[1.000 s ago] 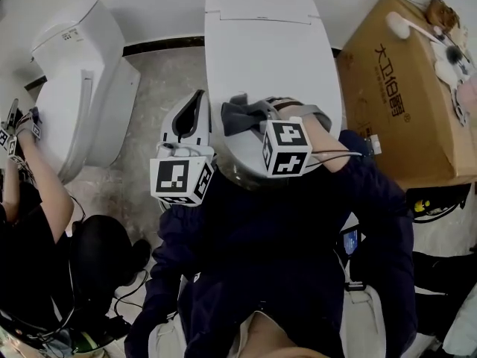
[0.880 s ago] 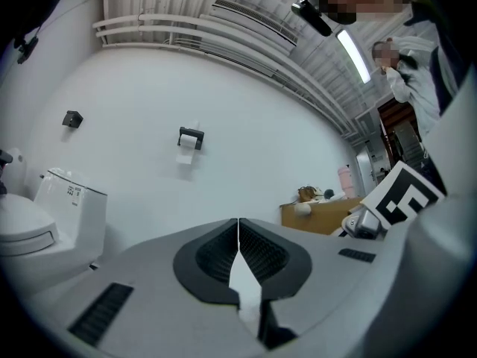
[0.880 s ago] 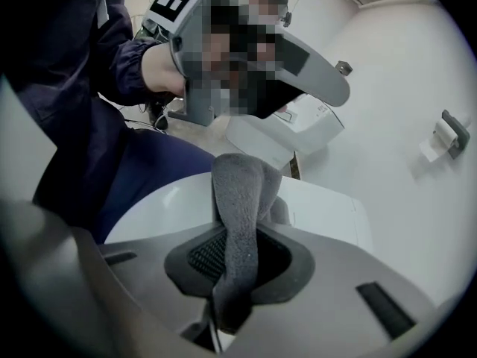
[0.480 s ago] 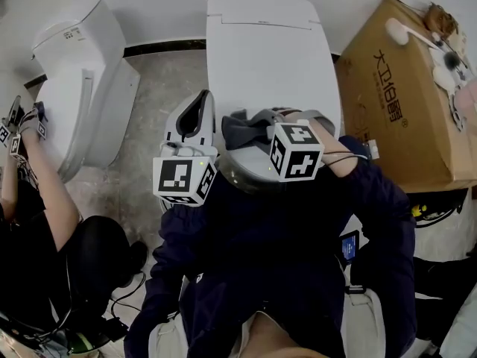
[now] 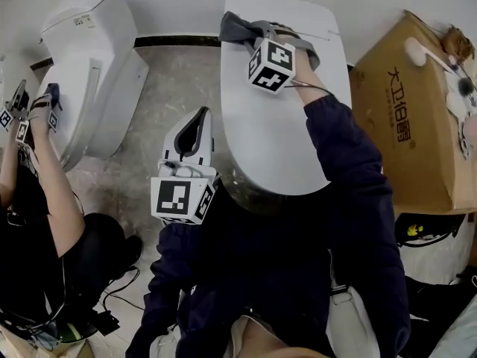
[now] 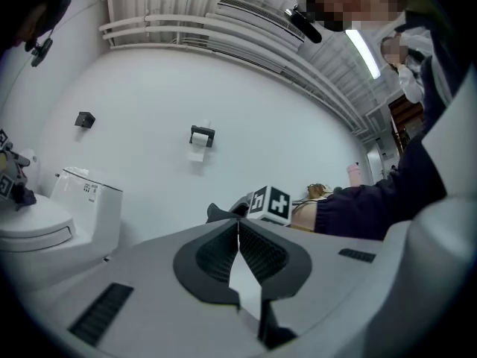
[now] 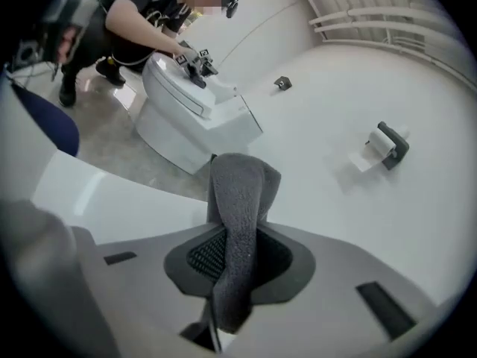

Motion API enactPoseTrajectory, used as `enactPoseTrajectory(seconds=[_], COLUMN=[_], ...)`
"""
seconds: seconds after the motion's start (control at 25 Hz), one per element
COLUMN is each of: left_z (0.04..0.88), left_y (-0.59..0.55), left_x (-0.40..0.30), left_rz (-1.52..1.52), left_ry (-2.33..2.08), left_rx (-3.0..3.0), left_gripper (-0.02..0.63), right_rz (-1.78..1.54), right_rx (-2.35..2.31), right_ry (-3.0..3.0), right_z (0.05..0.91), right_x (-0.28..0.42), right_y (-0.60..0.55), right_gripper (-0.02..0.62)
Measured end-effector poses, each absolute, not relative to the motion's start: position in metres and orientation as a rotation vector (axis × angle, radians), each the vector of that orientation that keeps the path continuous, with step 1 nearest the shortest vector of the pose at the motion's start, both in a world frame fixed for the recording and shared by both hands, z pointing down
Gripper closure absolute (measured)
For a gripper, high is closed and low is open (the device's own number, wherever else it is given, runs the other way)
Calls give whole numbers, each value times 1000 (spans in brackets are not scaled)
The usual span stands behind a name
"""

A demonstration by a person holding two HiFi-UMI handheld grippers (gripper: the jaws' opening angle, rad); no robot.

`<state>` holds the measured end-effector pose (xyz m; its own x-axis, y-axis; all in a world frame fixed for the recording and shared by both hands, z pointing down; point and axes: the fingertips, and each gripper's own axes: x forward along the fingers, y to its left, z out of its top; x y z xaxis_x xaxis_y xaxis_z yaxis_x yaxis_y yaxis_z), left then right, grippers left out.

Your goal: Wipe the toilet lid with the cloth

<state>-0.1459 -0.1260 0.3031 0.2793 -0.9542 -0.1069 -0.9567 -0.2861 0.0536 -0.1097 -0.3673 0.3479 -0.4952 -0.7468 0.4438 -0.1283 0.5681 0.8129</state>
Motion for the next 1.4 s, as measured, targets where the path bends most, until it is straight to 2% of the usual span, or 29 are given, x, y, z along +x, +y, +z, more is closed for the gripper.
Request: enactPoseTrajectory(seconds=[0.24, 0.6, 1.4], left_z=[309, 321, 317], left_y=[-121, -132, -124], left_x=[-168, -183, -186], left_rz=[217, 216, 231], left_ry=[1958, 2031, 2001], left_rx=[-2478, -2456, -2461], left_gripper=[589, 589, 589], right_rz=[-1095, -1032, -890], right_rx=[722, 716, 464], right_ry=[-1770, -1723, -1781], right_z=[373, 394, 415], right_x=[-133, -147, -135], right_y=[-439, -497, -362], right_gripper=[520, 520, 521])
